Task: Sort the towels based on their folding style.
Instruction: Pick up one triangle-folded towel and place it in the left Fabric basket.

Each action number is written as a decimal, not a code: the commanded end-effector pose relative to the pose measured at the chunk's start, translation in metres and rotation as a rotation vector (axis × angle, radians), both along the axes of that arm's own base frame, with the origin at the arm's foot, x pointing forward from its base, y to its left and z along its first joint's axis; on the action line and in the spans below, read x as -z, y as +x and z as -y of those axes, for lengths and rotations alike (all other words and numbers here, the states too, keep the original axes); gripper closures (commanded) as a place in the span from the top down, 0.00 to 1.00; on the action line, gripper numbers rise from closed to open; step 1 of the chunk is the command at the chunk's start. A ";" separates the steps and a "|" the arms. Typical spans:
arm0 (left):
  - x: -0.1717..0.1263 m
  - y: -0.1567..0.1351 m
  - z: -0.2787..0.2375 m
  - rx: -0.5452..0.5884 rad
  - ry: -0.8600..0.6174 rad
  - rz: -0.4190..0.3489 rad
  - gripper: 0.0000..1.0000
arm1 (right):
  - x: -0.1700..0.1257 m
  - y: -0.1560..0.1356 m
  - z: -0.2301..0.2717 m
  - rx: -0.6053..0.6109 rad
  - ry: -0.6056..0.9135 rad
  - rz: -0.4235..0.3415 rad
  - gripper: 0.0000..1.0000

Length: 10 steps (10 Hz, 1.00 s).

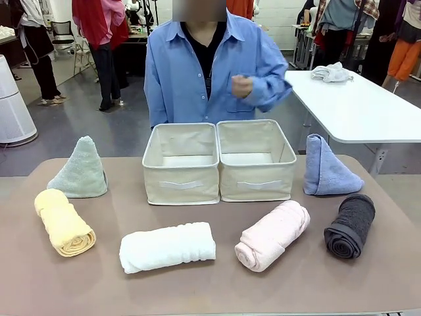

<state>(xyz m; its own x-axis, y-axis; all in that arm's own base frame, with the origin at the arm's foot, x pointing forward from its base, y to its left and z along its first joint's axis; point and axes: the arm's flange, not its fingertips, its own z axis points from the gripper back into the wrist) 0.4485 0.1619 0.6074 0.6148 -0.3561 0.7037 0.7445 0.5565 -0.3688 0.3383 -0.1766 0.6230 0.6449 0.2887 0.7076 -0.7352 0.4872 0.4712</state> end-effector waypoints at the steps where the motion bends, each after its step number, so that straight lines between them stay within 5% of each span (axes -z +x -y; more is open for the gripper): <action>1: -0.001 0.000 0.000 -0.009 -0.005 0.006 1.00 | 0.001 0.001 0.000 -0.003 0.004 -0.001 1.00; 10: -0.001 0.000 0.000 -0.009 -0.005 0.006 1.00 | 0.001 0.001 0.000 -0.003 0.004 -0.001 1.00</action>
<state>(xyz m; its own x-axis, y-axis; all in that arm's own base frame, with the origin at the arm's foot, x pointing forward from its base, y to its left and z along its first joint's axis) 0.4480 0.1631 0.6075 0.6162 -0.3544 0.7034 0.7425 0.5594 -0.3686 0.3385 -0.1758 0.6233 0.6474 0.2911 0.7044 -0.7327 0.4923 0.4699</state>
